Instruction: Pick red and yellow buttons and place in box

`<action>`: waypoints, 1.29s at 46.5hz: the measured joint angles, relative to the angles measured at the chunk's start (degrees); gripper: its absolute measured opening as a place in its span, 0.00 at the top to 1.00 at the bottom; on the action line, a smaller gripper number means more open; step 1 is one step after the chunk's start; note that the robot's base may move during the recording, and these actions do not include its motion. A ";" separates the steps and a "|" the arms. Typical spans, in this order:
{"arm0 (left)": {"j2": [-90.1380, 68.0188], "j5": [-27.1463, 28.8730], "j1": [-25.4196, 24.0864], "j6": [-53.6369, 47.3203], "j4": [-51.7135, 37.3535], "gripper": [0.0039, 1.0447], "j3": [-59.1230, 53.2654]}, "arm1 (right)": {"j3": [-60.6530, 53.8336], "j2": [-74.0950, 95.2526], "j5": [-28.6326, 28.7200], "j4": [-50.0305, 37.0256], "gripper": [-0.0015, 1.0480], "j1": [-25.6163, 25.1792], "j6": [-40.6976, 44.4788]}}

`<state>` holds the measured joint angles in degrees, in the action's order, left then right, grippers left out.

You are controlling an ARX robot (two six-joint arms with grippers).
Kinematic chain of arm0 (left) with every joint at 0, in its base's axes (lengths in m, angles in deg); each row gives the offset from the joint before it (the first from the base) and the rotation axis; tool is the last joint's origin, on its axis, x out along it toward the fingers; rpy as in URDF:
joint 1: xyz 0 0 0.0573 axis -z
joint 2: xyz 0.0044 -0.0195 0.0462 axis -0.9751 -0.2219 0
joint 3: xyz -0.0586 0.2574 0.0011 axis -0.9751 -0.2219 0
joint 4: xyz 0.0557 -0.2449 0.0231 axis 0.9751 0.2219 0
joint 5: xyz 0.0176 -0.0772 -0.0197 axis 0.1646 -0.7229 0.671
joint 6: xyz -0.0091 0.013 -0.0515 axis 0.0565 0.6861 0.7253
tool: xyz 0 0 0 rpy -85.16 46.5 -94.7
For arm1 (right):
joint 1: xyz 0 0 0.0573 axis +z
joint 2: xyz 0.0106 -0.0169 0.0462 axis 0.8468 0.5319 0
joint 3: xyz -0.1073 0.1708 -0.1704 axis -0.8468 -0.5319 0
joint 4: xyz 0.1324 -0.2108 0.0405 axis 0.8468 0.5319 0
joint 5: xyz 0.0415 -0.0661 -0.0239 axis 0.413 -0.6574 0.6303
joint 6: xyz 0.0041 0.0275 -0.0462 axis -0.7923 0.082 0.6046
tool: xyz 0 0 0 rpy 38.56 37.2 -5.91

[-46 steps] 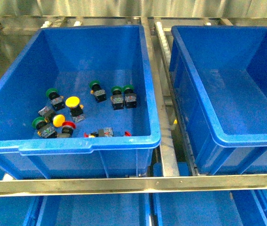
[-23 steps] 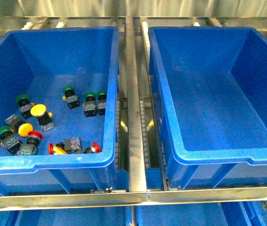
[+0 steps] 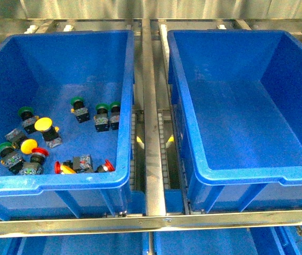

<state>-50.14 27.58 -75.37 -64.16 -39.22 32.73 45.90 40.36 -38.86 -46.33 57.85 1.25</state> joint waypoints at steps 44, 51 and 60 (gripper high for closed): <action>-72.89 -21.09 -4.37 -22.12 -6.56 0.08 50.31 | 0.00 0.00 0.00 0.00 0.07 0.00 0.00; -78.62 -23.15 -4.70 -23.30 -3.67 0.08 57.77 | 0.00 0.00 0.00 0.00 0.07 0.00 0.00; -83.12 -25.14 -4.83 -23.56 -1.05 0.08 63.65 | 0.00 0.00 0.00 0.00 0.07 0.00 0.00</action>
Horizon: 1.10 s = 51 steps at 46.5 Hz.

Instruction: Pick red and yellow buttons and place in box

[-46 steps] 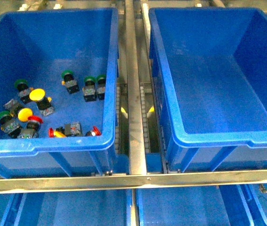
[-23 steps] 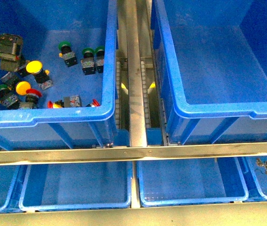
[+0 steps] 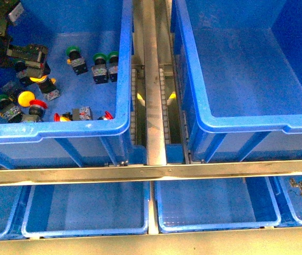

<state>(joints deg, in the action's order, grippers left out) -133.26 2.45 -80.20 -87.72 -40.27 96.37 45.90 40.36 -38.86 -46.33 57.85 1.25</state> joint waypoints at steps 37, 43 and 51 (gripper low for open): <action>-6.62 -1.88 0.09 0.68 1.07 0.08 5.51 | 0.00 0.00 0.00 0.00 0.07 0.00 -0.02; -6.91 -2.40 0.31 1.42 1.07 0.26 5.97 | 0.00 0.00 0.00 0.00 0.07 0.00 0.00; -6.91 -2.73 0.68 2.23 0.94 0.58 5.97 | 0.00 0.00 0.00 0.00 0.07 0.00 0.00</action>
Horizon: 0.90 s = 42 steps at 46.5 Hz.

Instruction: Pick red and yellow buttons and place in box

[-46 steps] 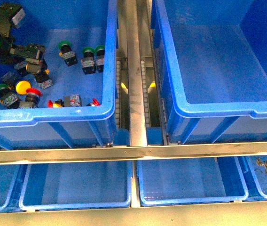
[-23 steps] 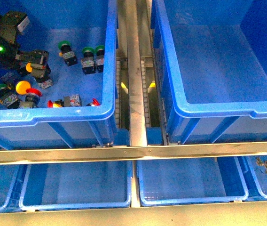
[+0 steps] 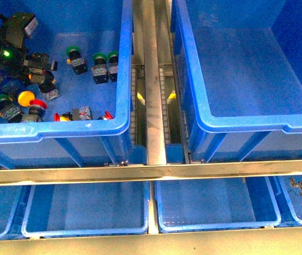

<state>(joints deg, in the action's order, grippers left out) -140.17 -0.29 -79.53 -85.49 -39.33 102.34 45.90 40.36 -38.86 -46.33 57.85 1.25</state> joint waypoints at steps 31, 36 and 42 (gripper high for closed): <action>33.38 -16.39 -5.99 35.80 -14.56 0.67 -36.94 | 0.00 0.00 0.00 0.00 0.07 0.00 0.00; 39.26 -19.56 -5.27 44.41 -15.43 0.67 -42.14 | 0.00 0.00 0.02 0.00 0.07 0.00 0.00; 45.31 -21.22 0.81 52.85 -18.18 0.67 -44.92 | 0.00 0.00 0.00 0.00 0.07 0.00 0.00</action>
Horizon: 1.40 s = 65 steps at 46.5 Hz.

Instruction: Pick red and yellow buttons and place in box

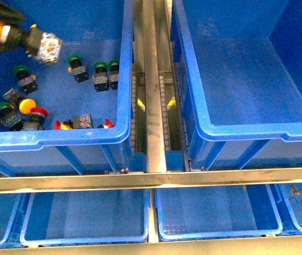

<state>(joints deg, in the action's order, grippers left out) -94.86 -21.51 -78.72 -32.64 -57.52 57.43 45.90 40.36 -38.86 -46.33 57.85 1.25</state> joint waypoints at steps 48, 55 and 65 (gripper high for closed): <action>-19.19 4.90 27.78 22.05 -9.40 0.67 20.39 | 0.00 0.00 0.00 0.00 0.07 0.00 0.00; -21.09 6.01 29.46 23.32 -9.57 0.67 21.53 | 0.00 0.00 0.00 0.00 0.07 0.00 0.00; -23.47 7.72 31.32 23.93 -9.57 0.67 23.98 | 0.00 0.00 0.00 0.00 0.07 0.00 0.00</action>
<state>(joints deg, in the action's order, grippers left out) -118.33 -13.79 -47.40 -8.71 -67.09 81.40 45.90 40.36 -38.86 -46.33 57.85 1.25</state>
